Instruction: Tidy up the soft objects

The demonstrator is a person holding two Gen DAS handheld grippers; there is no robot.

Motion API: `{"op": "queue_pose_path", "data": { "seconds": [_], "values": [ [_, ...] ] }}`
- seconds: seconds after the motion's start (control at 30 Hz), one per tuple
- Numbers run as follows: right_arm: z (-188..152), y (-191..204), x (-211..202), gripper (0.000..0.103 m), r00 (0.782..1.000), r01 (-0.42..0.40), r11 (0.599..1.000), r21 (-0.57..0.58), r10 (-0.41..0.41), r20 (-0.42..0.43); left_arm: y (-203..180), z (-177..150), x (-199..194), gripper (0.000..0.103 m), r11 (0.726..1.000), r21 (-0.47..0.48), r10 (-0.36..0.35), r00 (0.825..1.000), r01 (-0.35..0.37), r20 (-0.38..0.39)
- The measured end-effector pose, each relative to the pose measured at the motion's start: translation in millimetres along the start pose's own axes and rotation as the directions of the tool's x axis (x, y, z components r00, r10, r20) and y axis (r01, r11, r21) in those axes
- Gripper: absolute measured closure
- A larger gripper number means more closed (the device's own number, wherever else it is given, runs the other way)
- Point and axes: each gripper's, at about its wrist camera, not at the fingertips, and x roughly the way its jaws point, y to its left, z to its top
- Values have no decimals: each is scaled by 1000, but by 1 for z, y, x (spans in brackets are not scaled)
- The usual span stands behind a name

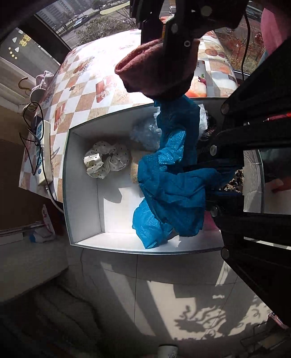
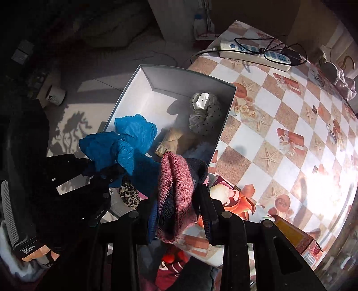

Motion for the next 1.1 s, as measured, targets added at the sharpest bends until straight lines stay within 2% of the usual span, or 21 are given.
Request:
{"op": "queue_pose_path", "data": {
  "seconds": [0.17, 0.2, 0.23, 0.27, 0.3, 0.33, 0.37, 0.43, 0.47, 0.6, 0.63, 0.67, 0.7, 0.77, 0.83, 1.1],
  "values": [
    [23, 10, 4, 68, 1000, -14, 1000, -16, 14, 7, 9, 7, -1, 85, 999, -33, 30, 999, -29, 20],
    [26, 11, 5, 68, 1000, -16, 1000, -16, 17, 7, 9, 8, -3, 76, 999, -28, 34, 999, -33, 38],
    [29, 12, 6, 68, 1000, -18, 1000, -16, 18, 9, 8, 8, -6, 60, 999, -22, 41, 997, -40, 60],
    [31, 13, 6, 68, 1000, -16, 1000, -18, 16, 8, 7, 8, -9, 49, 998, -17, 55, 995, -54, 83],
    [33, 14, 7, 68, 1000, -13, 1000, -21, 13, 6, 6, 9, -12, 26, 997, -11, 76, 991, -75, 110],
    [33, 15, 7, 68, 1000, -13, 1000, -23, 13, 5, 5, 8, -15, 18, 996, -1, 84, 988, -85, 132],
    [34, 15, 8, 67, 1000, -13, 1000, -24, 13, 4, 3, 8, -17, 18, 996, 12, 85, 987, -87, 139],
    [34, 14, 8, 53, 1000, -8, 1000, -23, 8, 4, 1, 9, -13, 18, 996, 21, 88, 990, -91, 111],
    [34, 14, 8, 42, 1000, -7, 1000, -19, 7, 8, 0, 9, -10, 18, 994, 21, 101, 991, -103, 90],
    [34, 11, 5, 37, 1000, 8, 1000, -12, -8, 20, 4, 9, -4, 18, 990, -17, 139, 988, -139, 64],
    [34, 10, 4, 30, 1000, 12, 1000, -6, -12, 21, 6, 9, -3, 18, 988, -23, 154, 986, -153, 59],
    [35, 8, 4, 15, 1000, 23, 1000, 0, -23, 21, 8, 8, -3, 18, 987, -34, 158, 986, -156, 53],
    [35, 7, 4, 10, 999, 42, 999, 6, -42, 23, 10, 9, -2, 18, 987, -41, 156, 987, -154, 47],
    [34, 2, 2, 10, 999, 29, 999, 23, -29, 28, 13, 10, 0, 18, 987, -52, 157, 987, -155, 28],
    [35, -1, 3, 0, 999, 48, 998, 37, -49, 15, 15, 9, 2, 18, 987, -63, 146, 989, -145, 17],
    [29, -1, 1, 0, 999, 45, 998, 42, -46, 12, 15, 4, 3, 18, 988, -77, 133, 991, -133, -5]
  ]
}}
